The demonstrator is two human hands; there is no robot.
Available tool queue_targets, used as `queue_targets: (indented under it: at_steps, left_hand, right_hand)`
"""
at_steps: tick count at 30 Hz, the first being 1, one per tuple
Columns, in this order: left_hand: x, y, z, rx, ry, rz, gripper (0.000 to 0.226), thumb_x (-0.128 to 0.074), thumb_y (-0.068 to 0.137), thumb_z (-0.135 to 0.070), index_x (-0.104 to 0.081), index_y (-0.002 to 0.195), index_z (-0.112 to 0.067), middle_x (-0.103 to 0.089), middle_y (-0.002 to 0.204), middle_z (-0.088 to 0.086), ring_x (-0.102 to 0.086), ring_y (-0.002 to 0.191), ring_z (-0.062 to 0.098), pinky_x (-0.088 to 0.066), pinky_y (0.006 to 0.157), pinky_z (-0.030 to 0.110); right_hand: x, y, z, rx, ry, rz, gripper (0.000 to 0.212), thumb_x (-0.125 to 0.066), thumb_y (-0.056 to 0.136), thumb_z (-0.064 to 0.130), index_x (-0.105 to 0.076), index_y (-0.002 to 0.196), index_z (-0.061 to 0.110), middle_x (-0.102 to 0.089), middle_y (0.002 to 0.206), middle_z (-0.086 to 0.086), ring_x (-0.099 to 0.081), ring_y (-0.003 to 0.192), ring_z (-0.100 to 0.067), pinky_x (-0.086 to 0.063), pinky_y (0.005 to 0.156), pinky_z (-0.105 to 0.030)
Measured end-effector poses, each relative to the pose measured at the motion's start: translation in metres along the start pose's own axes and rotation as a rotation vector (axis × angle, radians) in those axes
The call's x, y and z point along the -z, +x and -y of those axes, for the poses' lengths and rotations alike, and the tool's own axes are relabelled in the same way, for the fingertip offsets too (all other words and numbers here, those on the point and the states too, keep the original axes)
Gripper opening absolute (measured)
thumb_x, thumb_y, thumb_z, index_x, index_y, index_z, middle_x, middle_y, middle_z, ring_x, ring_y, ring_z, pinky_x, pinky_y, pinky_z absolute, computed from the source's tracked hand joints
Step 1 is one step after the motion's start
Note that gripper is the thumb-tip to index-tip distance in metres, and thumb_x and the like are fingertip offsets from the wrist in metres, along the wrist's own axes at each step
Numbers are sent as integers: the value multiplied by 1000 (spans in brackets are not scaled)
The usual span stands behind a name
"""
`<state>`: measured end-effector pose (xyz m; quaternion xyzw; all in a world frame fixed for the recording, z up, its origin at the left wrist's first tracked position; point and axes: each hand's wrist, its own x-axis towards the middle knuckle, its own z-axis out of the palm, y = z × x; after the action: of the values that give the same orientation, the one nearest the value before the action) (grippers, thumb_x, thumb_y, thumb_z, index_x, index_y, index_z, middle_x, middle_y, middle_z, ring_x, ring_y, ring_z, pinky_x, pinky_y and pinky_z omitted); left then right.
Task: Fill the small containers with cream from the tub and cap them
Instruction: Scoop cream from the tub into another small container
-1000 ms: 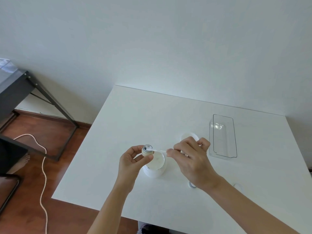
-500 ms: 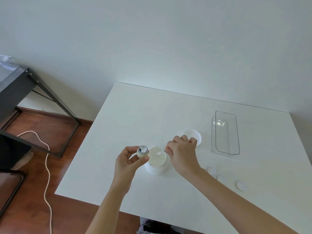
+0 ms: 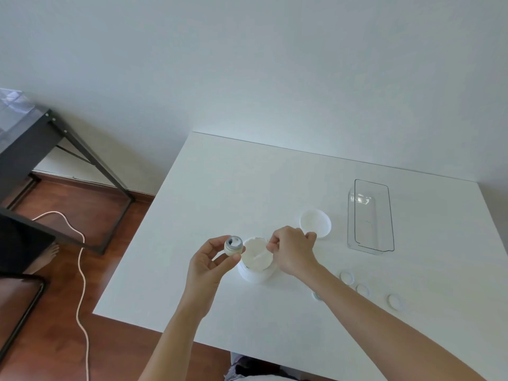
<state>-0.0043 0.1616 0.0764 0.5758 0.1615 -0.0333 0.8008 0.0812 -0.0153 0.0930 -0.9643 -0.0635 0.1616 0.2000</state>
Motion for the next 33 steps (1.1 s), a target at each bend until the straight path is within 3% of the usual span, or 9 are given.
queue_targets:
  at_steps: [5, 8, 11, 13, 16, 20, 23, 26, 33]
  left_hand:
    - [-3, 3, 1, 7, -44, -4, 52, -84, 69, -26, -62, 113, -10, -74, 114, 6, -72, 111, 33, -52, 98, 40]
    - [-4, 3, 0, 10, -57, 7, 45, -84, 76, -25, -64, 114, -13, -74, 117, 4, -72, 111, 32, -58, 88, 30]
    - [-3, 4, 1, 17, -77, 33, 35, -77, 83, -21, -67, 117, -16, -73, 119, 3, -71, 112, 30, -58, 86, 27]
    - [-4, 5, 1, 26, -71, 43, 36, -77, 83, -18, -68, 117, -18, -74, 119, 0, -72, 112, 29, -58, 87, 27]
    - [-8, 6, 0, 34, -42, 50, 41, -83, 76, -16, -70, 115, -20, -74, 115, -3, -73, 108, 26, -55, 94, 30]
    - [-15, 7, -2, 37, -5, 56, 45, -84, 66, -28, -73, 109, -22, -75, 103, -4, -73, 93, 15, -48, 95, 33]
    - [-19, 7, -3, 28, 15, 84, 44, -83, 69, -29, -74, 111, -21, -76, 106, -2, -72, 95, 16, -49, 95, 32]
    - [-21, 6, -6, 22, 17, 104, 39, -83, 70, -29, -76, 109, -25, -77, 105, -2, -72, 94, 14, -54, 87, 24]
    - [-22, 4, -9, 21, 16, 112, 35, -82, 68, -30, -80, 103, -25, -79, 98, -3, -73, 89, 10, -55, 78, 18]
  right_hand:
    - [21, -3, -18, -210, 270, 40, 20, -61, 89, 27, -65, 74, 15, -53, 62, 14, -55, 75, -15, -24, 79, -35]
    - [34, -7, -26, -284, 396, 59, 21, -63, 89, 28, -59, 71, 17, -54, 66, 7, -52, 72, -17, -26, 83, -35]
    - [48, -12, -30, -300, 523, 66, 20, -65, 88, 26, -67, 79, 8, -58, 71, 2, -55, 77, -18, -36, 102, -44]
    - [59, -16, -30, -285, 583, 48, 17, -66, 88, 24, -70, 82, 9, -61, 72, 1, -55, 76, -17, -36, 106, -50]
    - [74, -21, -25, -251, 666, 15, 16, -68, 87, 24, -71, 80, 10, -61, 74, 0, -54, 72, -15, -38, 102, -48]
    - [81, -31, -11, -157, 748, -41, 15, -69, 86, 24, -72, 76, 13, -59, 69, 0, -51, 68, -14, -42, 78, -34]
    - [76, -38, 0, -30, 625, -169, 14, -68, 87, 24, -70, 74, 20, -62, 71, 3, -48, 65, -2, -41, 82, -38]
    - [69, -45, 8, 162, 508, -341, 20, -69, 87, 19, -63, 70, 29, -58, 71, 14, -52, 74, 6, -35, 81, -32]
    - [55, -45, 3, 568, 22, -683, 13, -71, 84, 11, -69, 78, 23, -56, 76, 9, -52, 71, -14, -18, 74, -28]
